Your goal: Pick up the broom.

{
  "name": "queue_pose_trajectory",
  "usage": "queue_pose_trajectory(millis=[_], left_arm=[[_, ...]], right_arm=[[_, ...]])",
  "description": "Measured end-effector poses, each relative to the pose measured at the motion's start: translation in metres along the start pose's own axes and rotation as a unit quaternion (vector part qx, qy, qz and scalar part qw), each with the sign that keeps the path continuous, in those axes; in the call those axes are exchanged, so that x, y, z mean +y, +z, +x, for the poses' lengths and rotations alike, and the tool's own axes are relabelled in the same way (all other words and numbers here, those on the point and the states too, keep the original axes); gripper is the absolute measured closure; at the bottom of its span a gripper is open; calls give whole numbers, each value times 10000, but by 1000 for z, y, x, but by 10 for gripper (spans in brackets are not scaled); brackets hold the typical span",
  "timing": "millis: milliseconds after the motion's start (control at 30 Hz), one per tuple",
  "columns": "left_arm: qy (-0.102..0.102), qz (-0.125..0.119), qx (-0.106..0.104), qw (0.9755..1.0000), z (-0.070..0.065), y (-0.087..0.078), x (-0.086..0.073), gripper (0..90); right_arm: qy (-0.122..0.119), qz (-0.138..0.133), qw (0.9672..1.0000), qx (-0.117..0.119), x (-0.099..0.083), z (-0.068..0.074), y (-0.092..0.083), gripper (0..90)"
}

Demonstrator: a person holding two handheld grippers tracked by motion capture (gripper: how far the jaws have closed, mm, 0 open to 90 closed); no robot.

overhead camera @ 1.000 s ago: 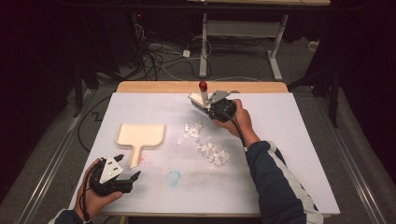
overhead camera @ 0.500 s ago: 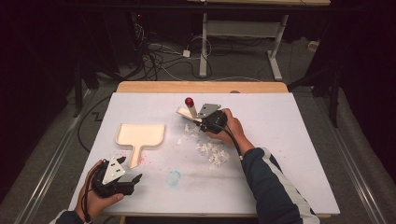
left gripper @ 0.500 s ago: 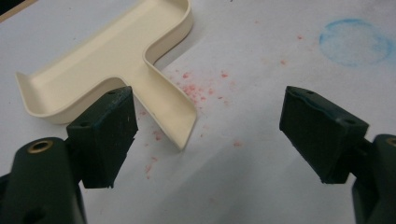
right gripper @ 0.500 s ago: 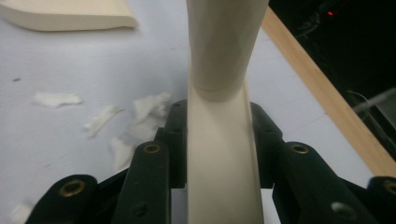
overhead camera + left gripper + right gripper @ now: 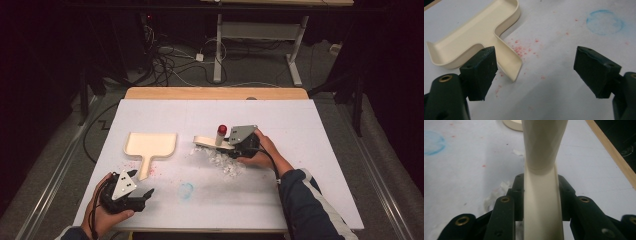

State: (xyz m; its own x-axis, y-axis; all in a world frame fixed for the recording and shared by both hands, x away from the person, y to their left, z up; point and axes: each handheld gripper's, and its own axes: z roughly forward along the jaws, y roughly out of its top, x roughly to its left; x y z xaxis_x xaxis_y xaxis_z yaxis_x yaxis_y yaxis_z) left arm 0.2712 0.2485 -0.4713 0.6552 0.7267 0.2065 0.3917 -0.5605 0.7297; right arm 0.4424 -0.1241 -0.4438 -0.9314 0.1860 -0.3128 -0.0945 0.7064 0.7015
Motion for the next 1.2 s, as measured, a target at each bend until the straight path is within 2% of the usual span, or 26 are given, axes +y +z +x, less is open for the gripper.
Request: queue_pose_trajectory(millis=[200, 333, 367, 400, 533, 600, 667, 700, 867, 1033, 1200], left_arm=[[17, -16, -60, 10000, -2, -1, 1, 182], [40, -14, -79, 10000, -3, -1, 0, 182], [105, -46, -52, 9999, -2, -1, 1, 182], [45, -26, -76, 10000, -3, -2, 1, 182], [57, -29, -55, 10000, -4, -2, 1, 182], [77, -50, -82, 9999, -4, -3, 1, 182], [177, -122, -100, 9997, -3, -3, 1, 182], [184, -140, -108, 9997, -3, -4, 1, 182], [179, -148, -159, 9996, -1, -3, 0, 182], [216, -160, -141, 9995, 1, -2, 1, 182], [267, -197, -80, 9994, 1, -3, 2, 182]], right_arm=[[-82, 6, 9998, 174, -6, 9, -18, 676], [-86, -42, 9998, 178, -9, 11, -25, 677], [-55, -44, 9999, 145, -10, 12, -26, 677], [-28, -71, 9999, 137, -11, 12, -28, 677], [58, -134, 9998, -112, -13, 11, -32, 678], [189, -226, 9989, -356, -13, 9, -34, 679], [383, -227, 9966, -688, -13, 8, -35, 679], [394, -217, 9961, -758, -13, 7, -36, 679], [516, -305, 9943, -879, -14, 6, -42, 678], [747, -521, 9899, -1086, -12, 4, -53, 678], [1033, -670, 9854, -1173, -7, 5, -62, 678]])
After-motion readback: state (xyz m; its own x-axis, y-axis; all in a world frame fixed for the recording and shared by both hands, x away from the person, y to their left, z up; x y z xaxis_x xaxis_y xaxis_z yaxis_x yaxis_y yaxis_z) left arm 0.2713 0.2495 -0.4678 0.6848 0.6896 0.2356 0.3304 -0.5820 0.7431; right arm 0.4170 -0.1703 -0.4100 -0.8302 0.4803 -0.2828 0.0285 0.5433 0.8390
